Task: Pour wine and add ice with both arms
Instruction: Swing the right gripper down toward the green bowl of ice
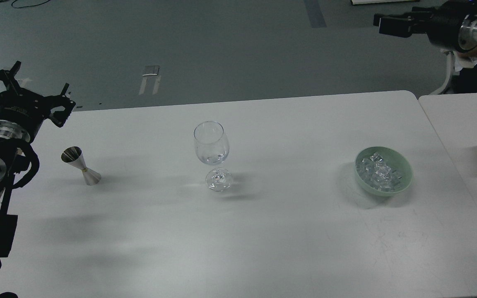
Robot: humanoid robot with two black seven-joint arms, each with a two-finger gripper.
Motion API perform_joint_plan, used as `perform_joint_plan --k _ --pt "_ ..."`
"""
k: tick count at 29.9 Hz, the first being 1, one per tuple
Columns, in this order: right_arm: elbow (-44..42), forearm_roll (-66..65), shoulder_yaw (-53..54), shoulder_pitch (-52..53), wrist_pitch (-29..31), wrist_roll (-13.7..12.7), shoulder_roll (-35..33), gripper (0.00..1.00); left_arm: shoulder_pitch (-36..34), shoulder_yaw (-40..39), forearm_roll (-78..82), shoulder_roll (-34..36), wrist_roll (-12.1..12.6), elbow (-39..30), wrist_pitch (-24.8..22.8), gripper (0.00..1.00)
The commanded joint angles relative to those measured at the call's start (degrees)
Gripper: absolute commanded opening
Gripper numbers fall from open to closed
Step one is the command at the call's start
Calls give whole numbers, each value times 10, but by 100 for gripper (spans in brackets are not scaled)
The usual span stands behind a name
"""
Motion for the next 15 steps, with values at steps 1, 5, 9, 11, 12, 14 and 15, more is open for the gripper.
perform_joint_plan --k 1,5,9,11,12,14,15 --pt "-1 -44 -9 -2 0 3 3 100 4 38 9 6 -5 3 -46 98" --pt "-3 -71 -32 -6 0 1 13 100 4 61 91 6 -16 3 -71 98" --pt "-1 -75 -50 -15 0 -36 22 100 5 63 150 15 -19 3 -93 98" --pt "4 -67 -43 -17 1 -83 24 100 4 62 149 16 -18 2 -98 98" --pt "6 -67 -40 -17 2 -91 22 100 4 62 149 15 -18 1 -98 98" --pt "27 -67 -35 -19 3 -92 18 100 4 62 149 15 -18 -5 -100 98" --pt "43 -67 -36 -23 8 -90 6 100 4 62 149 13 -18 -6 -100 98"
